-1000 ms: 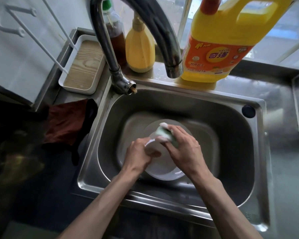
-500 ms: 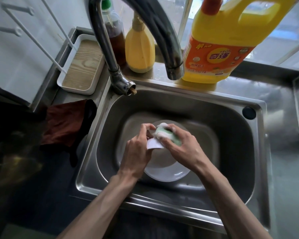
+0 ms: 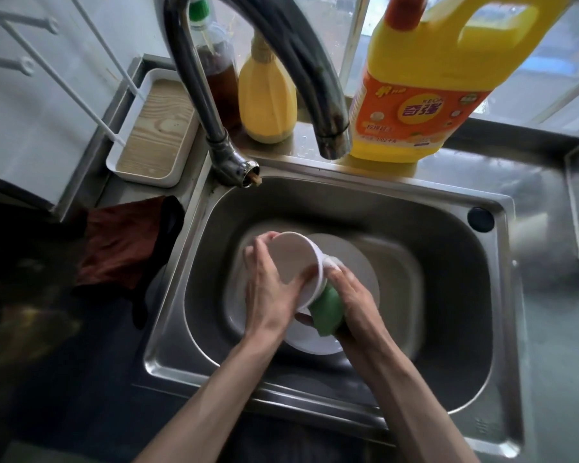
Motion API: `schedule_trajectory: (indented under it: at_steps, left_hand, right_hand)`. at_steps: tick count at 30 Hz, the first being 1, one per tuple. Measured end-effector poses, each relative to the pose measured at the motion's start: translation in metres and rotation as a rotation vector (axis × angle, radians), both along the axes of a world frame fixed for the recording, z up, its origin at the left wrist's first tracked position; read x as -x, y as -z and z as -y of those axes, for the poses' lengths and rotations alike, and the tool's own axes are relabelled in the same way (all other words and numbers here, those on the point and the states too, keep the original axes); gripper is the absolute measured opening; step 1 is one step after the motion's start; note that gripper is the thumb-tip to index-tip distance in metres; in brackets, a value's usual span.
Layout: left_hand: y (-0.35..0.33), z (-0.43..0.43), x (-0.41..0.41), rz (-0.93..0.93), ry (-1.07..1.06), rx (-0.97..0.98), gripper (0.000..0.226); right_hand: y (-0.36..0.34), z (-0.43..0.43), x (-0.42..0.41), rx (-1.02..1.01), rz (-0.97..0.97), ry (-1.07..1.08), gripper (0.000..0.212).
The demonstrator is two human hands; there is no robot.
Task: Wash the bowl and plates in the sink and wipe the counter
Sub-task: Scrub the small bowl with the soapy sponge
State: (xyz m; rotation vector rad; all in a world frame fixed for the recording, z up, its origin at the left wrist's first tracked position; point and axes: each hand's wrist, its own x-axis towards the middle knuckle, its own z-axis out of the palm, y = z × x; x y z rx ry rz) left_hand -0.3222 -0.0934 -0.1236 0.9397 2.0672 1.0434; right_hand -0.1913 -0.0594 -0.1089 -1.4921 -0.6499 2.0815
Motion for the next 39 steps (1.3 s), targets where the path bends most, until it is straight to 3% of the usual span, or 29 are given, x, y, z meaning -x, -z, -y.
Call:
schedule_trajectory:
  at_steps: [3, 4, 6, 8, 10, 12, 16, 22, 25, 30, 39]
  left_hand:
    - [-0.007, -0.002, -0.007, 0.26, 0.077, -0.032, 0.059]
    - [-0.011, -0.004, -0.006, 0.365, 0.091, 0.006, 0.068]
    - [-0.013, -0.006, -0.003, 0.486, 0.185, 0.123, 0.112]
    - [-0.014, -0.006, -0.004, 0.407, 0.279, 0.189, 0.135]
    - [-0.012, -0.006, -0.009, 0.331, 0.274, 0.157, 0.138]
    - [-0.011, -0.007, -0.015, 0.348, 0.169, 0.105, 0.125]
    - [-0.009, -0.011, -0.017, 0.452, 0.036, 0.05, 0.087]
    - [-0.017, -0.01, -0.004, 0.969, 0.097, 0.003, 0.072]
    - [-0.022, -0.009, 0.004, 1.097, 0.182, 0.001, 0.066]
    - [-0.022, -0.01, 0.012, 1.259, 0.178, -0.022, 0.058]
    - [-0.02, -0.009, 0.005, 1.342, -0.058, -0.048, 0.042]
  right_hand:
    - [0.001, -0.002, 0.0, 0.019, -0.013, 0.124, 0.035]
    - [0.003, -0.003, -0.001, 0.011, 0.005, 0.127, 0.035]
    - [0.007, -0.003, -0.004, -0.015, 0.044, 0.105, 0.043]
    - [0.01, 0.001, -0.007, -0.064, 0.084, 0.086, 0.065]
    - [0.013, 0.008, -0.007, -0.141, 0.13, 0.074, 0.072]
    - [0.014, 0.015, -0.005, -0.222, 0.161, 0.067, 0.066]
    - [0.009, 0.021, 0.002, -0.365, 0.16, 0.104, 0.027]
    - [0.004, 0.018, 0.006, -0.832, 0.367, -0.025, 0.042]
    - [0.002, 0.014, 0.006, -0.988, 0.465, -0.05, 0.042]
    - [-0.001, 0.005, 0.013, -1.005, 0.513, -0.093, 0.045]
    - [0.004, 0.015, 0.012, -0.791, 0.5, -0.049, 0.043]
